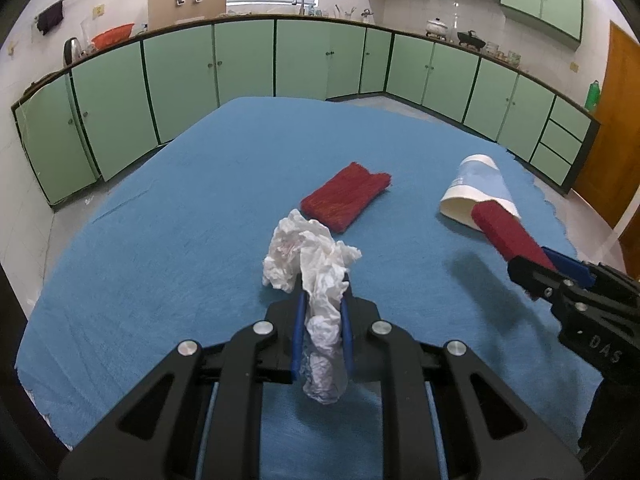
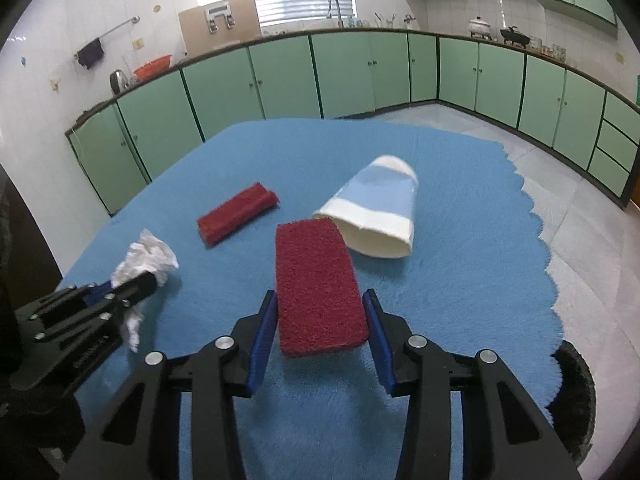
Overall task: Collect trash
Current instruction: 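Grasp the red sponge pad with the right gripper while the left holds the tissue, then carry the tissue and red pad over the black bin with both grippers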
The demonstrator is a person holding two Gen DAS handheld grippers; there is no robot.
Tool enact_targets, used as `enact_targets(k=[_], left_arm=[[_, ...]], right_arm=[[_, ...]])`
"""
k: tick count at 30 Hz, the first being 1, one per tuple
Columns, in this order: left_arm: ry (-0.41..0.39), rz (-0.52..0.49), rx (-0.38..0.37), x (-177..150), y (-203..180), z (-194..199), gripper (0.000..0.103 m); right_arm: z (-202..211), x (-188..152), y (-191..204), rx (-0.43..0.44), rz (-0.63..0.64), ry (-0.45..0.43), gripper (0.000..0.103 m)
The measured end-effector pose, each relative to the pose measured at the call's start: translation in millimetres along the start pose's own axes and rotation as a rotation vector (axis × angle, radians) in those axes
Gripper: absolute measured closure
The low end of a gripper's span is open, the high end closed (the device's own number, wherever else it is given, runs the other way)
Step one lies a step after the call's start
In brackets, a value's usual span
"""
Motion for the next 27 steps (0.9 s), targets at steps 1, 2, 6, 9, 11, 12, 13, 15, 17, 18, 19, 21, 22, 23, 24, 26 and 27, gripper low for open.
enact_targets(k=[1, 2, 6, 9, 11, 12, 13, 15, 17, 18, 19, 21, 22, 23, 24, 26, 27], left_arm=[[-0.005, -0.003, -0.004, 1, -3, 2, 0.089], [-0.007, -0.006, -0.007, 1, -5, 4, 0.089], [-0.020, -0.020, -0.024, 5, -16, 12, 0.089], [-0.031, -0.037, -0.045, 8, -30, 19, 0.089], [-0.036, -0.048, -0.061, 10, -39, 24, 0.089], [-0.040, -0.055, -0.068, 11, -44, 26, 0.089], [-0.045, -0.062, -0.076, 12, -50, 28, 0.089], [-0.054, -0.076, -0.094, 14, -62, 33, 0.089], [-0.063, -0.091, -0.111, 15, -75, 37, 0.089], [-0.066, -0.097, -0.118, 16, -80, 38, 0.089], [-0.070, -0.106, -0.130, 17, -88, 41, 0.089], [-0.078, -0.119, -0.147, 18, -104, 45, 0.089], [-0.081, -0.125, -0.154, 19, -109, 46, 0.089], [-0.086, -0.134, -0.165, 20, -117, 48, 0.089], [-0.090, -0.143, -0.173, 21, -125, 50, 0.089], [-0.097, -0.159, -0.192, 22, -140, 53, 0.089], [-0.099, -0.167, -0.203, 22, -148, 55, 0.089]], right_arm=[[4, 2, 0, 0.001, -0.002, -0.006, 0.060], [9, 4, -1, 0.002, -0.005, -0.014, 0.060], [28, 9, -7, -0.001, -0.013, -0.044, 0.060], [40, 12, -14, -0.005, -0.026, -0.062, 0.060], [51, 13, -20, -0.015, -0.039, -0.075, 0.060], [54, 13, -25, -0.017, -0.042, -0.079, 0.060], [59, 14, -28, -0.021, -0.049, -0.086, 0.060], [70, 14, -37, -0.033, -0.055, -0.101, 0.060], [80, 13, -43, -0.043, -0.060, -0.116, 0.060], [84, 13, -46, -0.046, -0.064, -0.122, 0.060], [89, 12, -51, -0.051, -0.068, -0.128, 0.060], [98, 12, -59, -0.062, -0.076, -0.139, 0.060], [101, 11, -62, -0.065, -0.079, -0.143, 0.060], [105, 8, -67, -0.070, -0.084, -0.149, 0.060], [109, 8, -71, -0.075, -0.087, -0.152, 0.060], [117, 5, -82, -0.089, -0.099, -0.159, 0.060], [122, 3, -88, -0.097, -0.109, -0.165, 0.060]])
Point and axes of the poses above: each gripper's, at about its wrist camera, not at the fingertips, and z roughly against the way its jaws point, y to its left, x to its top, the point moved 10 cm from there along -z, roughly the way its jaws point, and after that the axes turned 5 degrees about y, right-handed, at the moved point
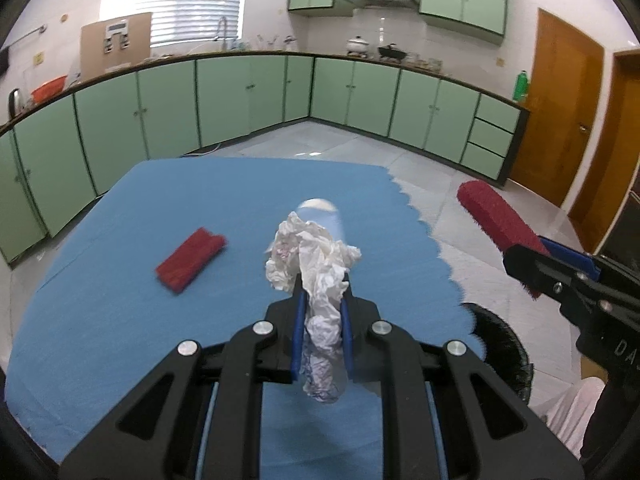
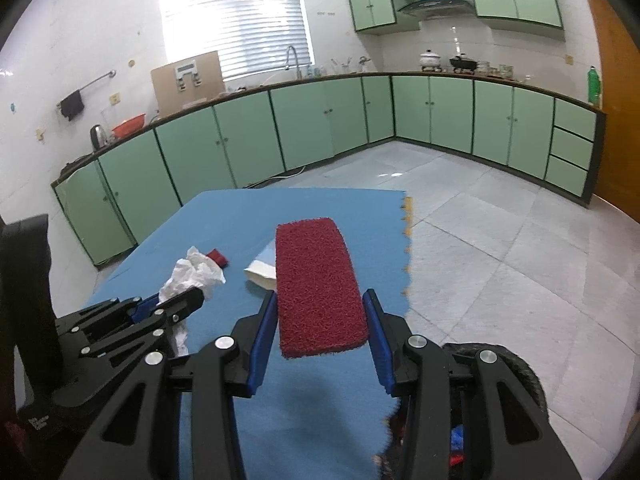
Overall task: Collect trash
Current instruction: 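Carry the tissue and red pad over the black bin with both grippers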
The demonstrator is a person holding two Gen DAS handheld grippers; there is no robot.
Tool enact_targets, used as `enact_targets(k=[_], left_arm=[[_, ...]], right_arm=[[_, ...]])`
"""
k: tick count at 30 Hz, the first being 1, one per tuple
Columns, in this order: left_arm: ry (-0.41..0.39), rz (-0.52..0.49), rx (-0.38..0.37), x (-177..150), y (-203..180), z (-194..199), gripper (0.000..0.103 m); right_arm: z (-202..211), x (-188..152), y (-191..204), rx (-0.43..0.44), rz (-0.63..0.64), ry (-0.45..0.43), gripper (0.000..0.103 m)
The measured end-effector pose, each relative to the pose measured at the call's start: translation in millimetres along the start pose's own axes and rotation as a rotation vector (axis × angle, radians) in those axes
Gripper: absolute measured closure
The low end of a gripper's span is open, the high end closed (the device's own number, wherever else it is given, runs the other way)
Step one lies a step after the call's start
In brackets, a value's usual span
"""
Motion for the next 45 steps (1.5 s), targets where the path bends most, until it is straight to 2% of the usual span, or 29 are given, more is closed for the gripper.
enact_targets(k=[8, 19, 26, 36, 43, 45], left_arm=[[-0.006, -0.064, -0.073, 6, -57, -6, 0.089], [0.008, -0.143, -0.175, -3, -138, -21, 0.089], [0.041, -0.182, -0.229, -14, -176, -35, 0.089], [0.080, -0.241, -0.275, -35, -223, -67, 0.088], [0.123, -0.251, -0.288, -45, -242, -102, 0.087], [0.138, -0.252, -0.295, -48, -247, -109, 0.080]], right_arm=[[28, -7, -49, -0.069, -0.049, -0.026, 0.060], [58, -23, -123, -0.179, -0.126, -0.037, 0.060], [67, -39, -162, -0.241, -0.165, -0.027, 0.060], [58, -72, -214, -0.288, -0.226, 0.011, 0.060], [37, -86, -242, -0.285, -0.246, 0.052, 0.060], [28, -92, -250, -0.281, -0.246, 0.071, 0.059]])
Point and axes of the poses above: each gripper's, at about its wrist camera, not at the fingertips, and z roughly against the way its jaws point, y to its left, x to its top, the point moved 10 cm from there along -z, roughly the way its jaws point, and after that the axes turned 5 degrees about y, right-handed, at the moved point
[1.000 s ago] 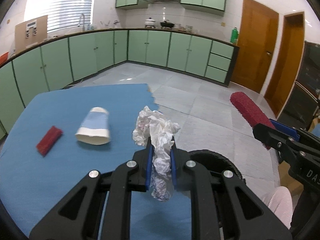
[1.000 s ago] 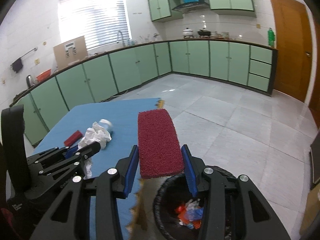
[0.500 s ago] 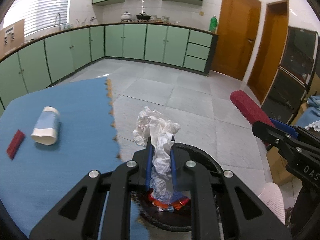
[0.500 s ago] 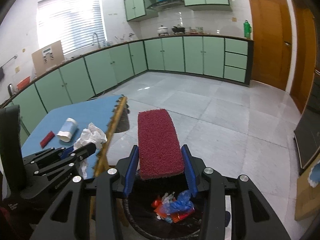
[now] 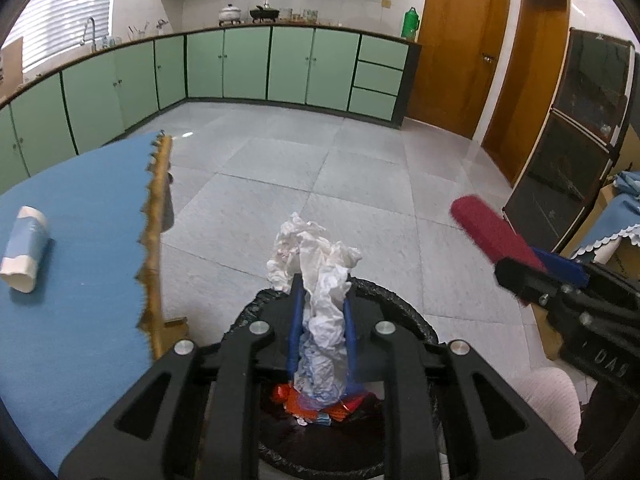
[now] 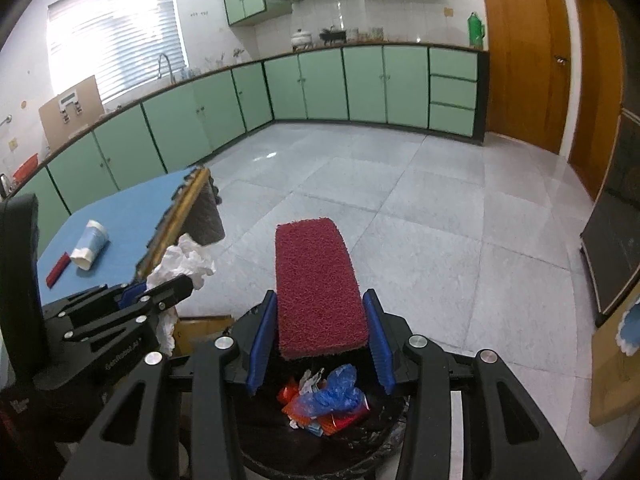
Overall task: Collect trash
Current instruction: 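Carry the tissue and red pad over the black bin with both grippers, then open both grippers to drop the tissue and pad into the bin, then move both tools back over the table toward the remaining items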
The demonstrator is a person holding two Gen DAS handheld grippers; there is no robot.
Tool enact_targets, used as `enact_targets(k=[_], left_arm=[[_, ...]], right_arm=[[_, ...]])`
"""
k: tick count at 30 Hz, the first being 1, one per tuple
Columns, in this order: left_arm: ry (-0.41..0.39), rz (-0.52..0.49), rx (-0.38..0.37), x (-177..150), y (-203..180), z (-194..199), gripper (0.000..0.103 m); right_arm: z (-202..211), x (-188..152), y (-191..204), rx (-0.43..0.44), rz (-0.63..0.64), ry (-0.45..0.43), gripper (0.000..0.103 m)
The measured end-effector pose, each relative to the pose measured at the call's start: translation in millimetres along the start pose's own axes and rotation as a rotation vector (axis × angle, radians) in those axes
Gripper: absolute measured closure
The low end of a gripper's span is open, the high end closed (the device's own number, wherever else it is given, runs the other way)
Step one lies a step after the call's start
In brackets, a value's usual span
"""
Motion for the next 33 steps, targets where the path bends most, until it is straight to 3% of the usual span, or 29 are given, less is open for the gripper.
enact_targets(k=[2, 5, 6, 9, 12, 13, 15, 24, 33], left_arm=[[0.021, 0.002, -0.007, 0, 0, -10, 0.076], [0.033, 0.010, -0.018, -1, -1, -17, 0.056], [0.033, 0.014, -0.018, -1, 0, -16, 0.054], [0.033, 0.022, -0.016, 0, 4, -14, 0.047], [0.018, 0.043, -0.013, 5, 11, -5, 0.041], [0.011, 0.048, -0.010, 6, 13, -1, 0.039], [-0.016, 0.052, 0.003, 9, 19, 11, 0.034], [-0.105, 0.078, 0.082, 15, 57, 71, 0.028], [-0.152, 0.148, 0.161, 8, 110, 129, 0.026]], right_arm=[[-9, -3, -3, -0.005, 0.000, 0.015, 0.058], [-19, -7, -12, -0.021, -0.015, 0.033, 0.051], [-19, -8, -15, -0.024, -0.022, 0.035, 0.048], [-16, -9, -22, -0.045, -0.044, 0.022, 0.033], [-10, -8, -27, -0.076, -0.061, 0.004, 0.010], [-7, -6, -27, -0.082, -0.069, -0.003, 0.007], [-2, -4, -28, -0.076, -0.089, -0.007, 0.006], [27, 10, 0, -0.042, -0.086, -0.060, 0.006], [48, 31, 74, 0.041, -0.004, -0.117, 0.006]])
Point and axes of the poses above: each gripper's, at about its wrist camera, not at the fingertips, and z roughly against the way its jaws point, y to its left, x to its top, the point moved 10 cm from there along -z, roughly the way its jaws point, and after that the axes turned 5 degrees about y, right-handed, at the moved point
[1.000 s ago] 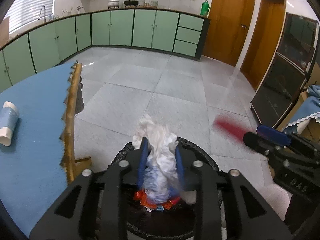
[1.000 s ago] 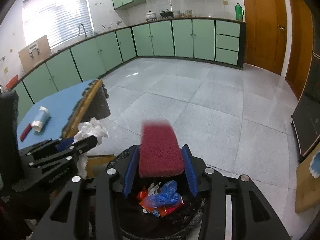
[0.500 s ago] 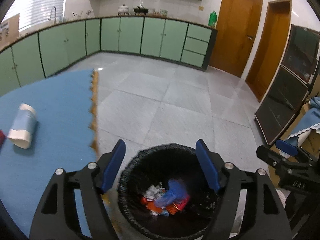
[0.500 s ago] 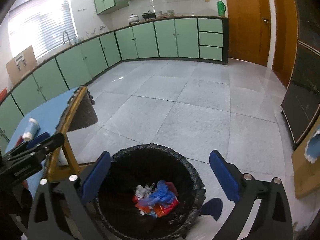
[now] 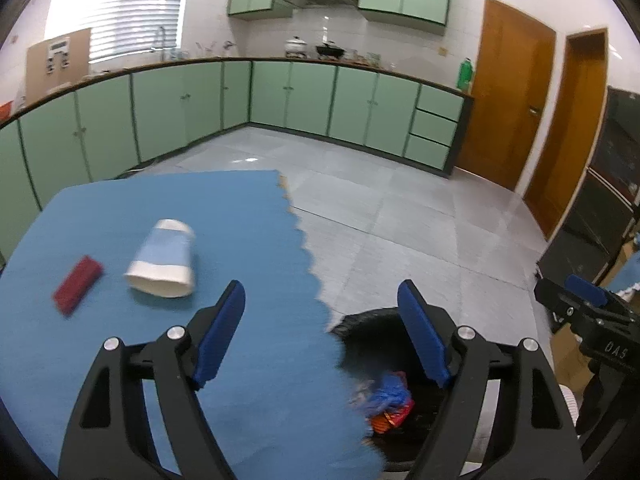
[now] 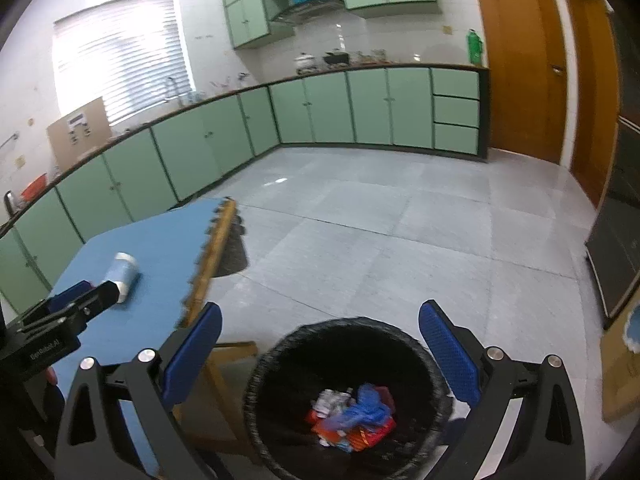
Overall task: Collect trash
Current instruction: 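Move both tools back over the table toward the remaining items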
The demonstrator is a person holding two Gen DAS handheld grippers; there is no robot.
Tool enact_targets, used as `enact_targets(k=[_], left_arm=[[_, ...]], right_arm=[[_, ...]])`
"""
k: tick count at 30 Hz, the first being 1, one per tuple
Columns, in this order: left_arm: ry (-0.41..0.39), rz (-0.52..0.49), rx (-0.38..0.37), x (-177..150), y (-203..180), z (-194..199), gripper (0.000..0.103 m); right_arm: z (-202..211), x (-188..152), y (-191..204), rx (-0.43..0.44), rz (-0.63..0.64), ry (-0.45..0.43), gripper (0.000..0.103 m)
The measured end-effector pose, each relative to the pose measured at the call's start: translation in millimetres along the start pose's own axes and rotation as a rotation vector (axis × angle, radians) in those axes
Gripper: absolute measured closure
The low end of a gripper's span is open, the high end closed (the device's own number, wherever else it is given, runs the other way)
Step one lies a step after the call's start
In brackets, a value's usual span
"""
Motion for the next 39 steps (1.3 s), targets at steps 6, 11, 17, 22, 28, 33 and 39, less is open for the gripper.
enact_targets(k=[6, 11, 17, 22, 28, 33, 39], left_arm=[[-0.024, 0.044, 0.066, 2, 54, 24, 0.026], [-0.041, 0.087, 0.126, 0, 100, 38, 0.026], [-0.050, 0.129, 0.207, 0, 160, 45, 0.026], [-0.048, 0.165, 0.263, -1, 207, 47, 0.026], [-0.028, 0.193, 0.298, -7, 248, 42, 0.026], [0.004, 0.200, 0.300, -13, 268, 30, 0.026], [0.056, 0.207, 0.295, -20, 289, 9, 0.026]], right_arm=[[-7, 6, 53, 0.052, 0.043, -0.003, 0.006], [-19, 10, 98, 0.094, 0.089, 0.000, 0.006], [-35, 14, 152, 0.133, 0.135, 0.001, 0.006], [-55, 15, 193, 0.158, 0.154, 0.014, 0.006], [-75, 13, 228, 0.166, 0.179, 0.022, 0.006], [-93, 10, 247, 0.162, 0.184, 0.040, 0.006], [-113, 9, 260, 0.151, 0.189, 0.061, 0.006]])
Point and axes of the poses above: each gripper's, at about its wrist camera, not at the fingertips, and z roughly against the way its jaws point, y to its left, x to its top, the point moved 10 cm from there along -z, roughly the way its jaws point, and after that the axes turned 5 degrees about y, right-handed, at the moved point
